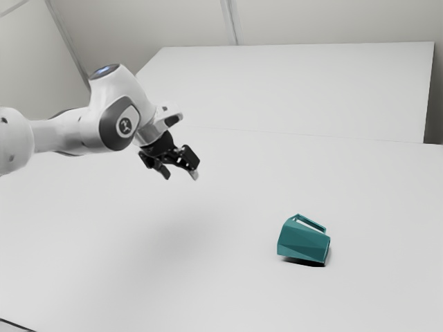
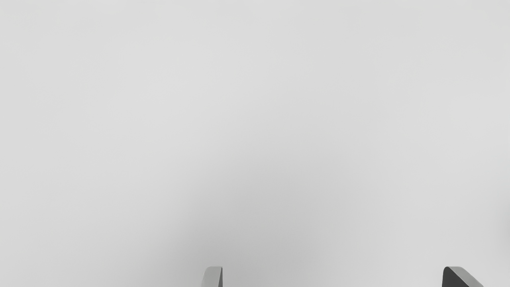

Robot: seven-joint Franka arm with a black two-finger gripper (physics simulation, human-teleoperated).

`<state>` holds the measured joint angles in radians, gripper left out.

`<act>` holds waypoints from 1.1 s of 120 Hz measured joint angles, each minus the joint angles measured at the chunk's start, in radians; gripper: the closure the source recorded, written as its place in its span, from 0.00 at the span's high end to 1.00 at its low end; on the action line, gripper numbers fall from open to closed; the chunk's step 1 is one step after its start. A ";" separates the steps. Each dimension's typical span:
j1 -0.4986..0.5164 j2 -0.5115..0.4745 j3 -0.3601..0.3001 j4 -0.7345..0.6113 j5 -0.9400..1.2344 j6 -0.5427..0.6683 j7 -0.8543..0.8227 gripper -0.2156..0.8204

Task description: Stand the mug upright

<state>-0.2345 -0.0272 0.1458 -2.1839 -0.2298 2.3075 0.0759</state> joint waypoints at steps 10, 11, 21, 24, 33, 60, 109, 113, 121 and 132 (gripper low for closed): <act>-0.033 0.023 0.000 -0.019 -0.057 0.085 -0.004 0.79; -0.036 0.024 0.000 -0.021 -0.062 0.092 -0.004 0.79; -0.071 0.029 0.000 -0.034 -0.113 0.147 -0.007 0.79; -0.081 0.031 0.000 -0.036 -0.127 0.159 -0.008 0.79; -0.111 0.036 -0.001 -0.046 -0.172 0.189 -0.010 0.79; -0.166 0.017 -0.042 -0.102 -0.250 0.182 0.010 0.79; -0.320 0.073 -0.058 -0.109 -0.333 0.227 0.053 0.79; -0.326 0.076 -0.058 -0.109 -0.341 0.239 0.055 0.79; -0.328 0.081 -0.058 -0.108 -0.353 0.262 0.059 0.79; -0.325 0.091 -0.059 -0.107 -0.377 0.295 0.064 0.79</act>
<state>-0.5595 0.0643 0.0871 -2.2914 -0.6064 2.6026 0.1403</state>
